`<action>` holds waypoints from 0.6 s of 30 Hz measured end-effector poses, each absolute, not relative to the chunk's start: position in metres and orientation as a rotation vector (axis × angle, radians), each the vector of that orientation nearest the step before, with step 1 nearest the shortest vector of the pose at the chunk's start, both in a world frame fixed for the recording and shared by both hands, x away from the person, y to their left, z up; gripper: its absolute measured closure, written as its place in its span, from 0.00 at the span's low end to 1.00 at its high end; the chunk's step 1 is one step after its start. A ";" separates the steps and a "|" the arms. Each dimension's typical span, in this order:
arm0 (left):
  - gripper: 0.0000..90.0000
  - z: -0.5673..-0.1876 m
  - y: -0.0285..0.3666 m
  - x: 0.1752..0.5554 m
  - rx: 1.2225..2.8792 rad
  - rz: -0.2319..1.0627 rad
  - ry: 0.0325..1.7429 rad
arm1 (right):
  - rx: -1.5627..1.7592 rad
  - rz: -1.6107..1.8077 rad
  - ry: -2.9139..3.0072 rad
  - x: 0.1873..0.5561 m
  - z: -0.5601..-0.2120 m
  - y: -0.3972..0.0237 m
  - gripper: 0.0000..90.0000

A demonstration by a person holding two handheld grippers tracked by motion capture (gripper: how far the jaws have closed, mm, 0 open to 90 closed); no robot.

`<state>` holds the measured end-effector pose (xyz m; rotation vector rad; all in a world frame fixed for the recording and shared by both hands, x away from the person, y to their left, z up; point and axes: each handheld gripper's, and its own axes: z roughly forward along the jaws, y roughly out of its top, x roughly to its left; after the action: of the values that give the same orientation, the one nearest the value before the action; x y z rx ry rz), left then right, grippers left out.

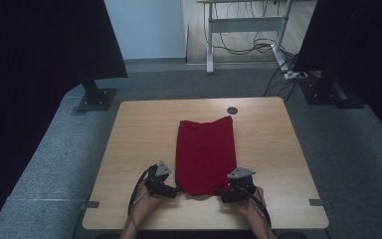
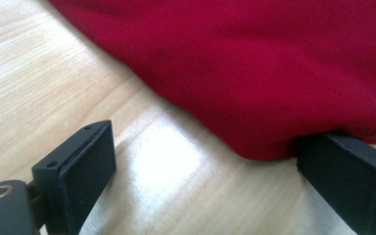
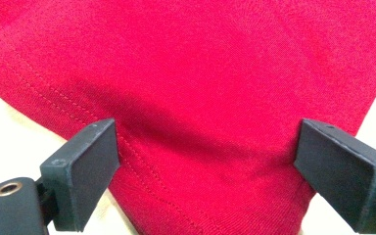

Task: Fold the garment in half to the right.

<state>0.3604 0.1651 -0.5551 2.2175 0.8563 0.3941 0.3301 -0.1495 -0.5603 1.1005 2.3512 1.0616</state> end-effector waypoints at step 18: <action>0.06 -0.556 0.170 0.405 2.199 0.403 0.880 | 1.074 1.077 2.366 0.377 -0.560 -0.148 0.10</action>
<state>0.4047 0.1699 -0.5557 2.1987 0.8801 0.4029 0.3768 -0.1476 -0.5599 1.0744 2.3663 1.0770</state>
